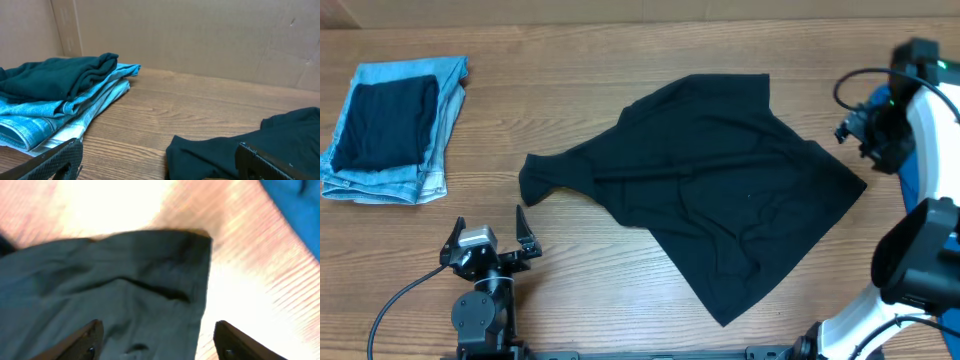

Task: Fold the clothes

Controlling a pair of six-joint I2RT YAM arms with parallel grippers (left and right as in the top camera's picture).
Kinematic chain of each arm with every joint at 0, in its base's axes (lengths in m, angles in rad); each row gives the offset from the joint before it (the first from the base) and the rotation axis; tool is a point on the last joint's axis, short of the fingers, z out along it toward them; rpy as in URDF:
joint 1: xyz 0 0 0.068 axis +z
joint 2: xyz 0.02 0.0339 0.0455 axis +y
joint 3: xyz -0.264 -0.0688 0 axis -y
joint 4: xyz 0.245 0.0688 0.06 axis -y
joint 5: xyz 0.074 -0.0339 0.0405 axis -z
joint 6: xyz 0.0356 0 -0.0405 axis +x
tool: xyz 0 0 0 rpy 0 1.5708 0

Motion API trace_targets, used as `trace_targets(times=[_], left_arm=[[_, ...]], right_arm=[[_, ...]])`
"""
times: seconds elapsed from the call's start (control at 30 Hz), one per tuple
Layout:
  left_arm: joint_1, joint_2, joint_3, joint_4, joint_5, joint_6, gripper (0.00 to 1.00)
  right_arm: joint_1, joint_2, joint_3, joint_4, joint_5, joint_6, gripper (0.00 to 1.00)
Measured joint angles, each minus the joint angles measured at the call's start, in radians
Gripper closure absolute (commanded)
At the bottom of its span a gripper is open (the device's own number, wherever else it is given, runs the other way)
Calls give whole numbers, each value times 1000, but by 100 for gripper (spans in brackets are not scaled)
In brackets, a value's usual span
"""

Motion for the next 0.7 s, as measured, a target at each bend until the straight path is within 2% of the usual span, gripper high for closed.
trace_targets(times=[0.17,0.37,0.43,0.57,0.7], left_arm=[[0,0,0,0,0,0,0],[0,0,0,0,0,0,0],[0,0,0,0,0,0,0],[0,0,0,0,0,0,0],[0,0,0,0,0,0,0]], right_arm=[[-44,0,-143,35,-40,2,51],[-40,0,-251,88,-58,10,51],[-41,0,-275,116,-70,18,45],[-42,0,-280,159,-118,29,39],[-42,0,-280,185,-87,30,40]])
